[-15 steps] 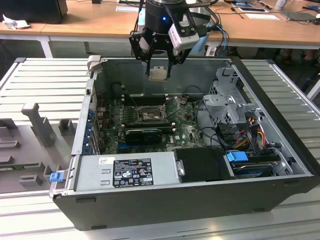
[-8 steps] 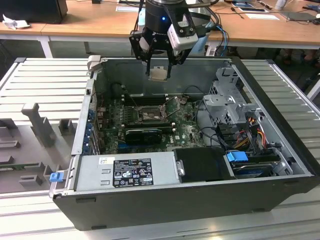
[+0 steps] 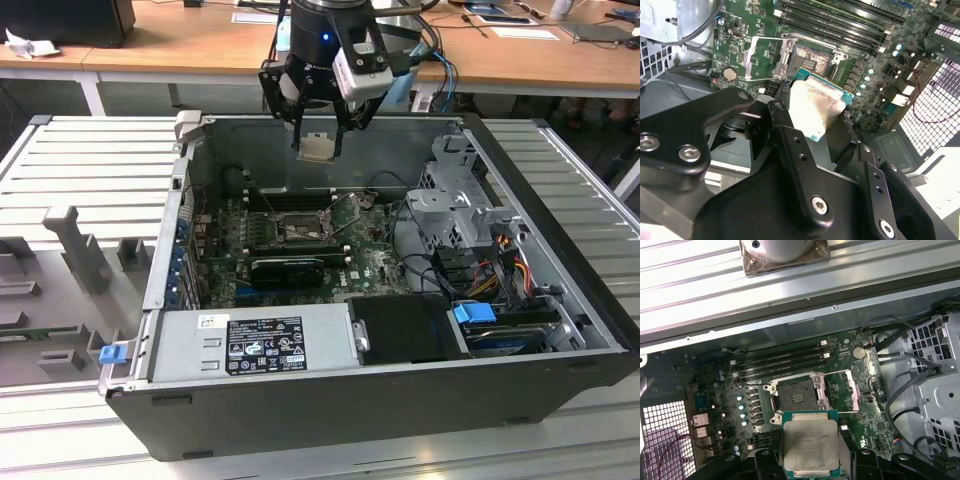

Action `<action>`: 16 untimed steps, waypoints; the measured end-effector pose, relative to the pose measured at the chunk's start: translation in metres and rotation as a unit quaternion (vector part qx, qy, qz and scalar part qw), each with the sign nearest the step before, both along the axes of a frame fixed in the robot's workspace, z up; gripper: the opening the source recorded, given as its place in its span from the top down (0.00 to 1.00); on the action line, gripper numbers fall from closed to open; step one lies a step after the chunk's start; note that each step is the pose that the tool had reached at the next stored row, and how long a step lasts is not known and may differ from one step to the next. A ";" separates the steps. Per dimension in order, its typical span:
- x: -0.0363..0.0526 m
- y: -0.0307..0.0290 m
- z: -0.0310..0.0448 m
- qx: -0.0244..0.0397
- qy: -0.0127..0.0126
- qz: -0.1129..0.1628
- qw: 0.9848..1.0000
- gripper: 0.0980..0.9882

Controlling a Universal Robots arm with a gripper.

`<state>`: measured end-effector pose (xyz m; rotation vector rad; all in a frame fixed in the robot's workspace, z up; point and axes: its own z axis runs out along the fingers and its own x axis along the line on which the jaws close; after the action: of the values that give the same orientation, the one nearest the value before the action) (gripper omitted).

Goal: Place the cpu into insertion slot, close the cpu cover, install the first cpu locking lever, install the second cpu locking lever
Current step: 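Place the cpu into insertion slot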

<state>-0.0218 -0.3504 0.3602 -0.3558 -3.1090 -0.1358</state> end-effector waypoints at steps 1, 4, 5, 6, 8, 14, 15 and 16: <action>0.0000 0.0000 0.0000 0.000 0.000 -0.002 1.000 0.52; 0.0000 0.0000 -0.0001 0.000 0.000 -0.009 1.000 0.52; 0.0000 0.0000 -0.0001 0.000 0.000 -0.012 1.000 0.52; 0.0000 0.0000 -0.0003 0.000 0.000 -0.014 1.000 0.52; 0.0000 0.0000 -0.0007 0.000 0.000 -0.019 1.000 0.52; 0.0000 0.0000 -0.0016 0.000 0.000 -0.042 0.999 0.52; 0.0000 0.0000 -0.0020 0.000 0.000 -0.048 0.999 0.52; 0.0000 0.0000 -0.0024 0.000 0.000 -0.053 0.999 0.52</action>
<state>-0.0218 -0.3504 0.3578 -0.5212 -3.0902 -0.1366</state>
